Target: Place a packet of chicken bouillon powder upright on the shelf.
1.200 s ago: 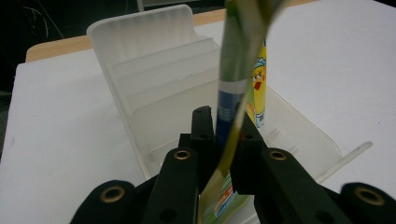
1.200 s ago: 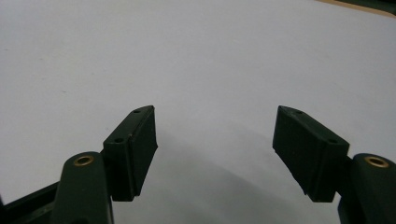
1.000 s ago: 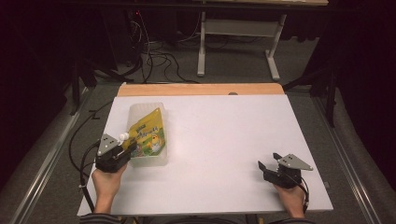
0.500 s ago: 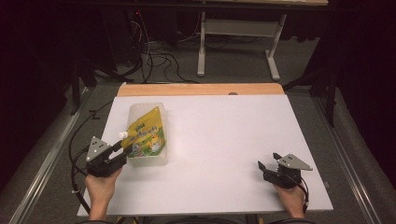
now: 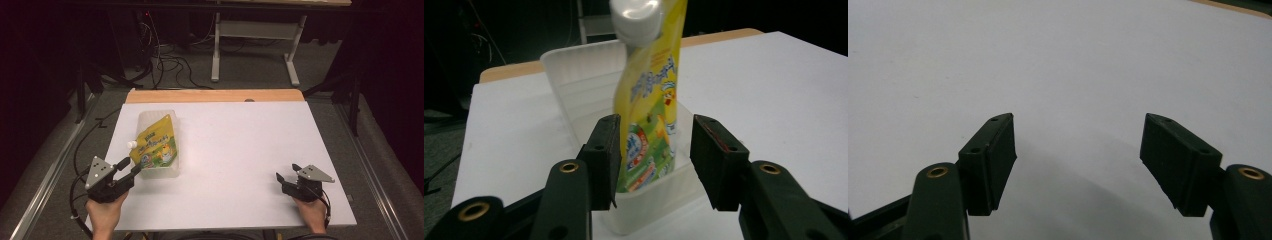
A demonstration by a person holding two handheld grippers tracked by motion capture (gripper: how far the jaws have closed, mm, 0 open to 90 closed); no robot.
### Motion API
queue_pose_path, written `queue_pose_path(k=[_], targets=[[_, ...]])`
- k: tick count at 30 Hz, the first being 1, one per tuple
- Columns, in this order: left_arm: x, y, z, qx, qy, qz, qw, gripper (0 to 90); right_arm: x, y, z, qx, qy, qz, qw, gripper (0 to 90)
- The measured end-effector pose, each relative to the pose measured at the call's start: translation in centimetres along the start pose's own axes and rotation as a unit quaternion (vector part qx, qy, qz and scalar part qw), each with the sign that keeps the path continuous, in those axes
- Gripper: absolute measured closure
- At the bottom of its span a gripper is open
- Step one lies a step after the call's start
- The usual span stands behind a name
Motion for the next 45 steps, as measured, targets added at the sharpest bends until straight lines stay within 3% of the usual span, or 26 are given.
queue_pose_path(k=[7, 22, 29, 40, 42, 45], targets=[[-0.5, -1.4, -0.1, 0.022, -0.009, 0.001, 0.9997, 54.9, 0.0, 0.0, 0.0, 0.000, 0.000, 0.003, 1.0000, 31.2], [-1.0, -4.7, 1.8, 0.061, -0.006, 0.018, 0.9979, 52.3, 0.0, -0.1, 0.0, -0.001, 0.001, 0.006, 1.0000, 31.2], [-1.7, -6.5, 3.6, 0.090, -0.012, 0.026, 0.9956, 50.9, 0.0, -0.2, 0.0, -0.005, 0.000, 0.010, 0.9999, 31.4], [-1.9, -9.5, 6.3, 0.134, -0.001, 0.040, 0.9902, 50.6, 0.0, -0.2, -0.1, -0.005, -0.001, 0.011, 0.9999, 31.5], [-1.9, -10.0, 6.8, 0.139, 0.000, 0.042, 0.9894, 50.6, 0.0, -0.2, -0.1, -0.006, -0.001, 0.010, 0.9999, 31.4], [-1.8, -10.5, 7.6, 0.130, -0.006, 0.042, 0.9906, 51.1, -0.1, -0.2, -0.1, -0.005, -0.003, 0.006, 1.0000, 31.5]])
Point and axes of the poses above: each handheld gripper's, and its own axes: z roughly forward along the jaws, x roughly out of its underside, y roughly to its left, the point moved 7 cm from there along z, roughly forward along the jaws, and after that the axes turned 12 degrees about z, right-handed, at the moved point
